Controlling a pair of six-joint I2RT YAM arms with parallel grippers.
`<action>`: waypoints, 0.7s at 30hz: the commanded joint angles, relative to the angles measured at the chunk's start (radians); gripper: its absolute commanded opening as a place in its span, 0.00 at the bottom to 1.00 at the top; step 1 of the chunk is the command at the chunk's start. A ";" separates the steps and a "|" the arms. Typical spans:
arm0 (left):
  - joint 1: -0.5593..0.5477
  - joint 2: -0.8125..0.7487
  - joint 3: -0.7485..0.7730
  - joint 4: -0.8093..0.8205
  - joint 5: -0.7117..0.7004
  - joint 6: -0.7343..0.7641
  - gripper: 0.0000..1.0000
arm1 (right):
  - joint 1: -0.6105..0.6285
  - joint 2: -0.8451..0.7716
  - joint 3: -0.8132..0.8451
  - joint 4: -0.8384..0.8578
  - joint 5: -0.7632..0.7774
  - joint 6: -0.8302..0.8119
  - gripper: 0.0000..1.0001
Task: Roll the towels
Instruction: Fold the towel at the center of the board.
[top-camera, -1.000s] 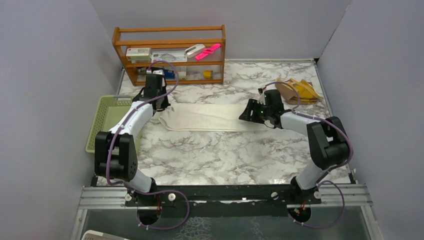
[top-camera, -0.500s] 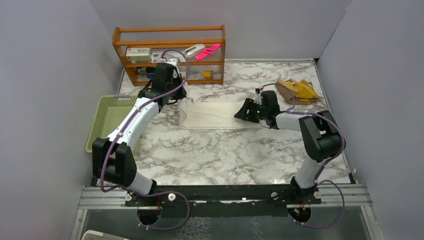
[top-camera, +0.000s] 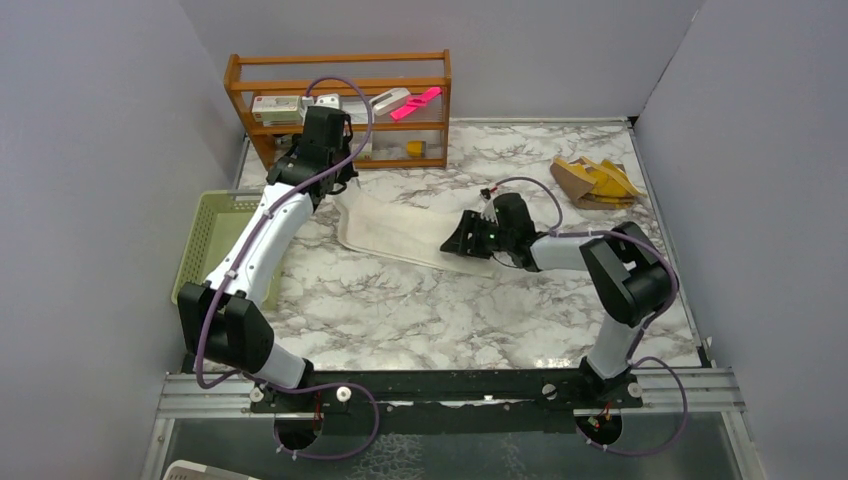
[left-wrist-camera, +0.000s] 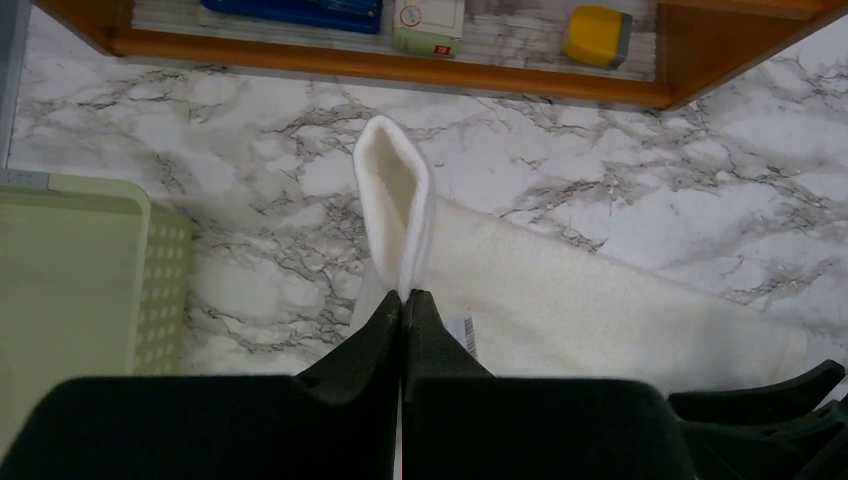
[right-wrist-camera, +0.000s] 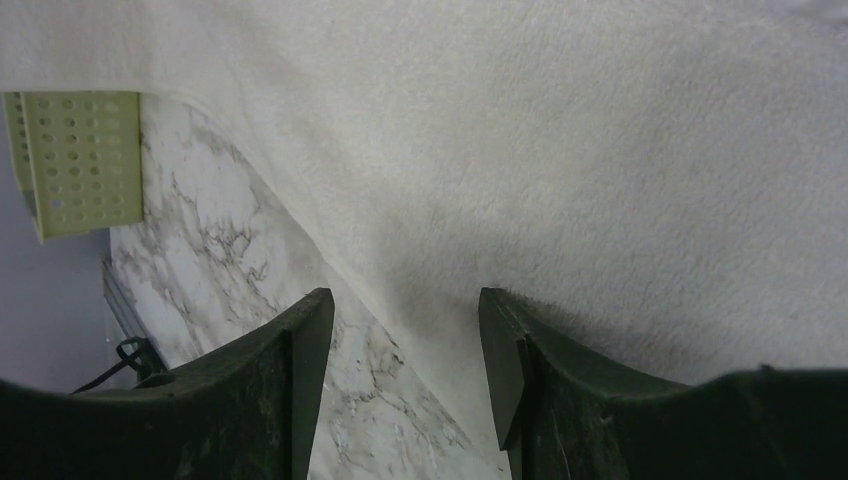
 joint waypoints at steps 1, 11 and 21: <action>-0.043 0.022 0.045 -0.031 0.016 -0.015 0.00 | 0.013 -0.125 0.019 -0.213 0.063 -0.056 0.57; -0.169 0.066 0.060 -0.034 0.119 -0.054 0.00 | -0.138 -0.573 0.060 -0.447 0.265 -0.178 0.60; -0.359 0.229 0.155 -0.032 0.143 -0.100 0.00 | -0.237 -0.706 0.033 -0.543 0.337 -0.201 0.65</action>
